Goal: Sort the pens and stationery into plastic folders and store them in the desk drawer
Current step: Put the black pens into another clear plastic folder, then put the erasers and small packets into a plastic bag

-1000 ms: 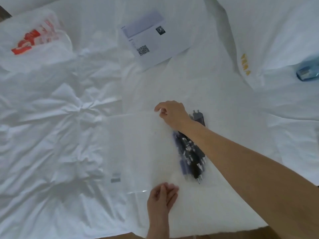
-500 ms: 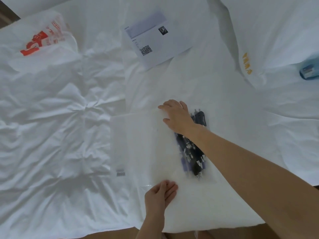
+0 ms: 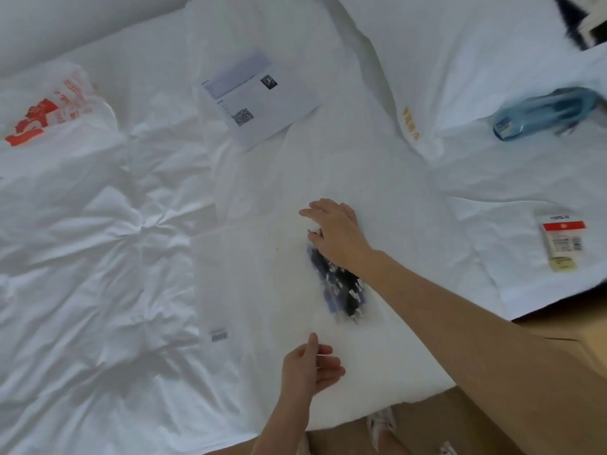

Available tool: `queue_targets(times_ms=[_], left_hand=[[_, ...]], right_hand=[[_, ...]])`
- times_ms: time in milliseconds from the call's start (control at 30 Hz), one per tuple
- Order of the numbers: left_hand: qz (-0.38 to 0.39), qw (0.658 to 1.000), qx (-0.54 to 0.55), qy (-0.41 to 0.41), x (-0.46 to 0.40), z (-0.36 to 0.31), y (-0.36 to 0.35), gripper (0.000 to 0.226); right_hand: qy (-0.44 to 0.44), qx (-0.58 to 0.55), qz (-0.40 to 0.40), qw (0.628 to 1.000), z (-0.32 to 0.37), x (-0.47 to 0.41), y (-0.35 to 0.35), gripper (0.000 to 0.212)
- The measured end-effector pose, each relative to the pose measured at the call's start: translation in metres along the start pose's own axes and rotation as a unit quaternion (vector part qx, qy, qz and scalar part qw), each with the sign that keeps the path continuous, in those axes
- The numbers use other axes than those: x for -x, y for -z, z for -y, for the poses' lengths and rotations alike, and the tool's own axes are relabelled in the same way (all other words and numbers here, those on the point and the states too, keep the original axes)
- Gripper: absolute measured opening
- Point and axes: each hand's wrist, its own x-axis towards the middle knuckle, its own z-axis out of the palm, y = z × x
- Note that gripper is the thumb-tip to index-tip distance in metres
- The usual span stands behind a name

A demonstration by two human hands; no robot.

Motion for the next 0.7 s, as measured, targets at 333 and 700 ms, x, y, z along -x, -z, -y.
queue_targets(times_ms=[333, 700], left_hand=[[0.104, 0.922, -0.228, -0.294, 0.027, 0.001, -0.014, 0.013], [0.184, 0.731, -0.487, -0.441, 0.092, 0.058, -0.001, 0.039]], right_hand=[[-0.168, 0.039, -0.136, 0.976, -0.027, 0.125, 0.01, 0.049], [-0.345, 0.006, -0.211, 0.915, 0.003, 0.296, -0.011, 0.05]])
